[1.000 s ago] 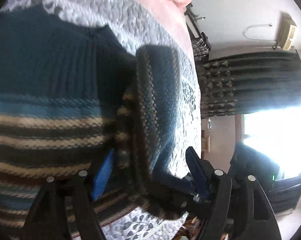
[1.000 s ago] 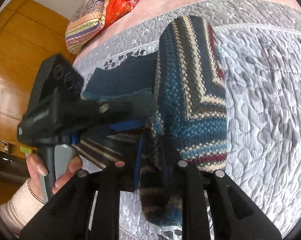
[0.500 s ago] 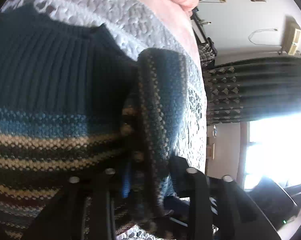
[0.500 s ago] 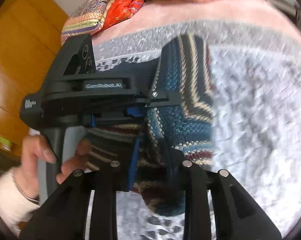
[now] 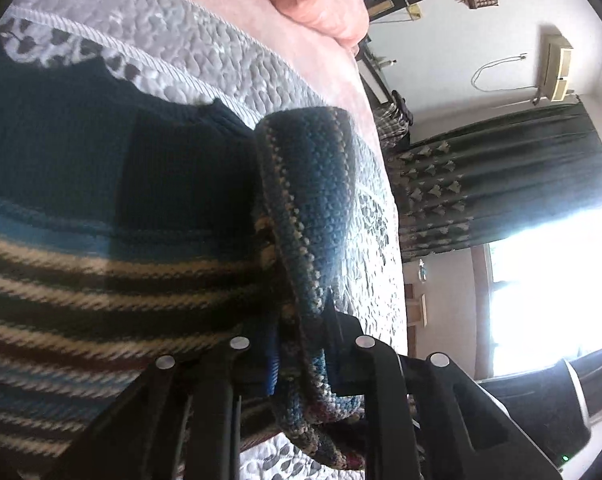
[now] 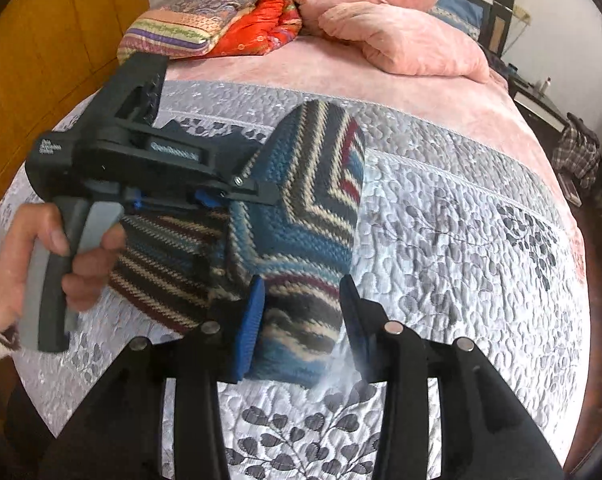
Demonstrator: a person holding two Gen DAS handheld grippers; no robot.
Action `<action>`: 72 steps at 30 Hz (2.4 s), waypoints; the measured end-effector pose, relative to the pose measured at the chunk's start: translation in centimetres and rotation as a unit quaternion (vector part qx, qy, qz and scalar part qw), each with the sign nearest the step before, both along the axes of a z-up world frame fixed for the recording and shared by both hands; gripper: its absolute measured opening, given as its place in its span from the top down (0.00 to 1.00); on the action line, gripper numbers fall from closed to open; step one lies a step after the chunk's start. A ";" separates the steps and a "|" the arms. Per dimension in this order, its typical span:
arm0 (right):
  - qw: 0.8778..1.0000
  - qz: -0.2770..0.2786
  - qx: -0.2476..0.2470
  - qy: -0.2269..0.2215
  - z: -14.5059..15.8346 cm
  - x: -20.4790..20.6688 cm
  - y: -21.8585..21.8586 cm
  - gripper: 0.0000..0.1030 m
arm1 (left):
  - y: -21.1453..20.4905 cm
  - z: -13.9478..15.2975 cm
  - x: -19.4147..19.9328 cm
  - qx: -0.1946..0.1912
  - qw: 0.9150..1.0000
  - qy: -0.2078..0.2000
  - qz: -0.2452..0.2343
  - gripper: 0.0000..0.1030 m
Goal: Fold small clothes
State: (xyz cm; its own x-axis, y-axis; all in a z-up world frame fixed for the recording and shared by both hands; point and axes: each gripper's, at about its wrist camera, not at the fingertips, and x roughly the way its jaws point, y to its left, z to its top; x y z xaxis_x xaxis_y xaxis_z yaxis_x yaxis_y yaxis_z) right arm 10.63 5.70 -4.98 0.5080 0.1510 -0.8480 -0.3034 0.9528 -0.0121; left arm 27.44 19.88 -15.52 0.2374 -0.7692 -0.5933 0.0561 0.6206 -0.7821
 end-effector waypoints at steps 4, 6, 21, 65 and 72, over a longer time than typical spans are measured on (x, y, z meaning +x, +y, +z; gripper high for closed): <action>1.000 0.015 0.001 -0.002 0.1 0.0 1.8 0.61 | 2.1 0.9 -0.7 -0.005 1.000 -0.009 0.003 0.83; 1.000 0.021 0.001 -0.003 0.2 0.2 2.8 0.59 | 3.2 1.3 -0.9 -0.003 1.000 -0.014 0.001 0.83; 0.997 0.076 0.023 0.000 0.8 -0.9 8.1 0.54 | 13.1 1.4 -1.7 0.009 0.997 -0.009 0.071 0.97; 0.970 -0.085 0.189 0.124 -7.6 6.5 -0.8 0.42 | 1.9 -4.4 -0.7 -0.011 0.998 0.051 0.035 0.67; 0.967 -0.081 0.217 0.106 -5.6 5.1 -1.1 0.42 | 4.7 -1.6 -1.8 -0.030 0.998 0.013 0.061 0.76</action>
